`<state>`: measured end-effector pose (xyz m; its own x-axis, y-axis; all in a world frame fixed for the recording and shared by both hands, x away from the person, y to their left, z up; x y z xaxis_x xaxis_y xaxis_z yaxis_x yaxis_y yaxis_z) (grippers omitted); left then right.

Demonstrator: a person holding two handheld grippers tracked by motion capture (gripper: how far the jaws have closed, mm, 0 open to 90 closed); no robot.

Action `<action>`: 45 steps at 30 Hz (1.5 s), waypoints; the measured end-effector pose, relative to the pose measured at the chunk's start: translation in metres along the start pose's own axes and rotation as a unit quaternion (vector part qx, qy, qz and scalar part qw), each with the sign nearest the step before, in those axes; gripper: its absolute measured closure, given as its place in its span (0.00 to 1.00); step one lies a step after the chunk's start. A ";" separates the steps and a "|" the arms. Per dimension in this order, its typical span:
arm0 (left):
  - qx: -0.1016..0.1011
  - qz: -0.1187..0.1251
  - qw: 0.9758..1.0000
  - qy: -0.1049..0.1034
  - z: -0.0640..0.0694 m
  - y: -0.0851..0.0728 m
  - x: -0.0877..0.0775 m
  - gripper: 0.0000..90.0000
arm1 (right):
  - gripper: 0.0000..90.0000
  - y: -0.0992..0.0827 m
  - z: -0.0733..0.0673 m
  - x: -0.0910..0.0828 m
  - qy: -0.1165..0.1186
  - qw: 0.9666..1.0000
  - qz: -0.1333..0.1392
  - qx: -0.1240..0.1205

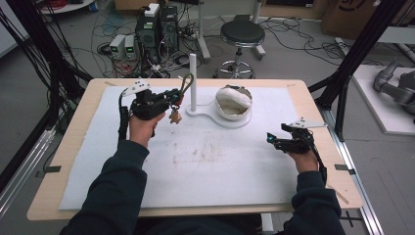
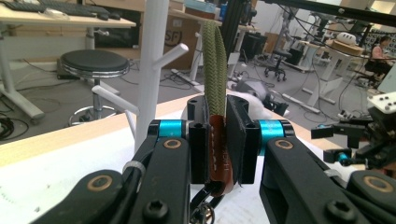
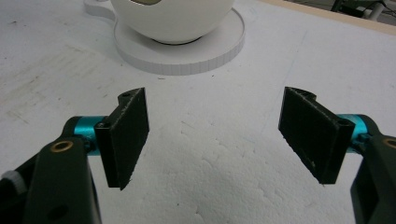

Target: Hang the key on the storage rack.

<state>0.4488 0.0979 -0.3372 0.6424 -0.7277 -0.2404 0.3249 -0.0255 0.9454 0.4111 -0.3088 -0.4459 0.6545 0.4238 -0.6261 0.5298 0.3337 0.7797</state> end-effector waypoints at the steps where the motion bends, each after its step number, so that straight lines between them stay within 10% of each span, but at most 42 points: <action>1: 0.001 -0.002 1.000 0.000 -0.001 0.001 0.002 0.88 | 0.28 0.000 0.000 0.000 0.000 1.000 0.001 -0.001; 24: -0.011 -0.067 0.996 0.058 -0.033 -0.015 0.047 0.85 | 0.28 -0.002 0.003 -0.001 0.000 1.000 0.002 0.000; 39: -0.014 -0.047 0.998 0.029 -0.045 -0.044 -0.003 0.35 | 0.28 -0.004 0.003 -0.005 0.004 1.000 0.007 0.002; 45: 0.015 -0.041 0.999 0.018 -0.042 -0.053 -0.029 0.32 | 0.28 -0.005 0.002 -0.004 0.007 1.000 0.007 0.004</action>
<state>0.4426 0.1493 -0.3899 0.6384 -0.6977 -0.3249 0.3576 -0.1049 0.9280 0.4069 -0.3139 -0.4476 0.6545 0.4407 -0.6143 0.5243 0.3208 0.7888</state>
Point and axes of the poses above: each handheld gripper's, and its own axes: x roughly forward along the jaws, y roughly out of its top, z roughly to its right, the point moved 6 cm from there along x, roughly forward along the jaws, and after that the axes turned 6 degrees about -z, right-handed, at the moved point
